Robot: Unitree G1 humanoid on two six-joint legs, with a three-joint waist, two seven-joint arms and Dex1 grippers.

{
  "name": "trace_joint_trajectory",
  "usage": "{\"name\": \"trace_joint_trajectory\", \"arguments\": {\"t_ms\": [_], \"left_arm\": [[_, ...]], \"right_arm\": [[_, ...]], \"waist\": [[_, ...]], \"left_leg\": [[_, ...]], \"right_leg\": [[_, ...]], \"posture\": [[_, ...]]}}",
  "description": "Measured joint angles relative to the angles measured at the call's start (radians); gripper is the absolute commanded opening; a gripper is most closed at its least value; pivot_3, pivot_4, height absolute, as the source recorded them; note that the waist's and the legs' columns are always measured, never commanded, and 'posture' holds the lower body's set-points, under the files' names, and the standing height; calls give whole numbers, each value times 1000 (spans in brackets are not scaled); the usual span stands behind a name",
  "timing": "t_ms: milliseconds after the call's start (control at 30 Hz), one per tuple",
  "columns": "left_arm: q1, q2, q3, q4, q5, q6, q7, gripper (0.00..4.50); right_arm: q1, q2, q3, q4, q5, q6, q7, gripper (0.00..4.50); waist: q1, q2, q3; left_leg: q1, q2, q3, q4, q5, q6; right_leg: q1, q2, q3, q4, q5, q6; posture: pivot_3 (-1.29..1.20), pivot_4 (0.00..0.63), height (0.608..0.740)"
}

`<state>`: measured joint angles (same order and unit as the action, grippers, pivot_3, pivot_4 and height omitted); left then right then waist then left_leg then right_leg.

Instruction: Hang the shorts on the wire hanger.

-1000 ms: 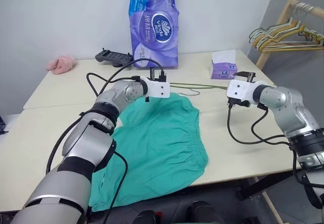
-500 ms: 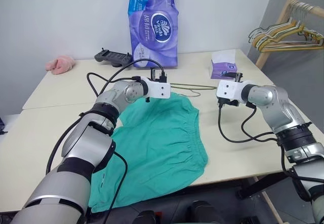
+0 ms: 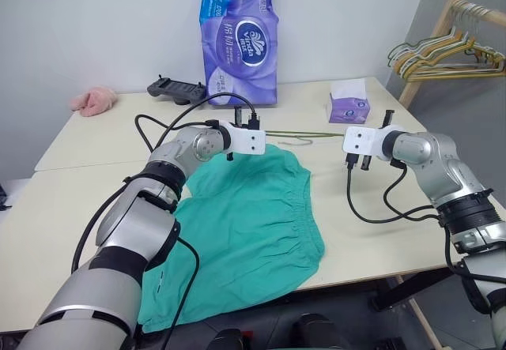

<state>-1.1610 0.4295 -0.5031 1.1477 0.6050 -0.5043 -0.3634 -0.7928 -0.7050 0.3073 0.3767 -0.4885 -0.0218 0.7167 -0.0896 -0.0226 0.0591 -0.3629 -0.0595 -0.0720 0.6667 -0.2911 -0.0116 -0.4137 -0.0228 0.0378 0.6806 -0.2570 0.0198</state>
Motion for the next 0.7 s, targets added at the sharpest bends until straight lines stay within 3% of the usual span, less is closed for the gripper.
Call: {"name": "trace_joint_trajectory", "arguments": {"t_ms": [333,433,700], "left_arm": [[0,5,0,0,-1,-6,-1,0],[2,10,3,0,-16,-23,-32,688],[22,22,41,-22,-91,-59,-140,3252]], "right_arm": [[2,4,0,-11,-6,10,1,24],[2,5,0,-10,-6,10,-1,0],[3,8,-1,-5,-5,6,-25,0]], "waist": [[0,0,0],[0,0,0],[0,0,0]], "left_leg": [[0,0,0,0,0,0],[0,0,0,0,0,0],[0,0,0,0,0,0]], "right_leg": [[0,0,0,0,0,0],[0,0,0,0,0,0],[0,0,0,0,0,0]], "posture": [[-119,27,740],[-117,28,740],[-122,30,740]]}}
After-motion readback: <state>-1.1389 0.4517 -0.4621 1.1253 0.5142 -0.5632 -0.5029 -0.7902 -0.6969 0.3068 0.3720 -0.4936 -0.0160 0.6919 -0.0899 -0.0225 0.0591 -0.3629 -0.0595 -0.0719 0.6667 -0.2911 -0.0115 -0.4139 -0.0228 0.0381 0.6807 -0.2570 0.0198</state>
